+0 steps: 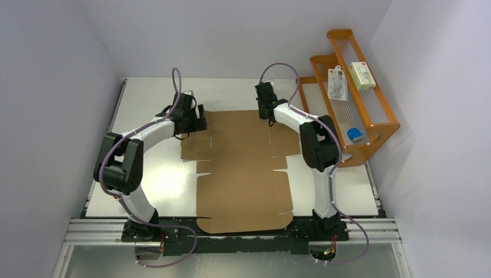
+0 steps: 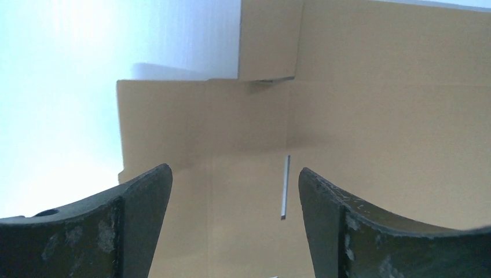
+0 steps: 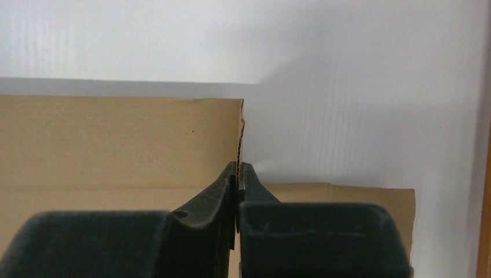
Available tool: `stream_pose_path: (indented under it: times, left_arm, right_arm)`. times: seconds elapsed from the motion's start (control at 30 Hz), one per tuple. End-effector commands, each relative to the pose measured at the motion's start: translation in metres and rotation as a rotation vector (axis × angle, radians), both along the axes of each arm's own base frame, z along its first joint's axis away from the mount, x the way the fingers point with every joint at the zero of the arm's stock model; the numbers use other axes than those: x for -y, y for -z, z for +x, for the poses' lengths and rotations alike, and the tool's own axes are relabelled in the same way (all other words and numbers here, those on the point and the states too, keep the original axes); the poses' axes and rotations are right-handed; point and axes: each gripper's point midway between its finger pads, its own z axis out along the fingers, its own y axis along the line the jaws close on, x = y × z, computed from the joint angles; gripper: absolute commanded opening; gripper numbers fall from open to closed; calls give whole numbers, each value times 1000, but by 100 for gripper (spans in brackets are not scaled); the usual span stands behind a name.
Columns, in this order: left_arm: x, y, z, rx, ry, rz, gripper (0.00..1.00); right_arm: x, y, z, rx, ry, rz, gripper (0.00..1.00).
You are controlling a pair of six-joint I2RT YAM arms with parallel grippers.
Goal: Fold the paper box
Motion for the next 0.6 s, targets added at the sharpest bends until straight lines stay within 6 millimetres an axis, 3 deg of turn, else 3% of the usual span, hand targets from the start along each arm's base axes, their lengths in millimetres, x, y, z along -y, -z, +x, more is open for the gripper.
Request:
stream_pose_path:
  times: [0.0, 0.1, 0.23, 0.37, 0.47, 0.57]
  left_arm:
    - [-10, -11, 1, 40, -26, -6, 85]
    - [-8, -14, 0, 42, -24, -22, 85]
    - [-4, -18, -6, 39, -16, -51, 85]
    - [-7, -21, -27, 33, -17, -78, 86]
    - [-9, -27, -46, 39, -14, -98, 87]
    - [-14, -29, -67, 43, -18, -112, 87]
  right_arm:
    - [6, 5, 3, -25, 17, -46, 4]
    - [0, -7, 4, -11, 6, -10, 12]
    - [-1, -36, -4, 36, -12, 36, 33]
    - [2, -60, -28, 79, -30, 93, 52]
    - [-3, -72, -52, 105, -83, 175, 59]
    - [-9, -66, -77, 90, -129, 248, 64]
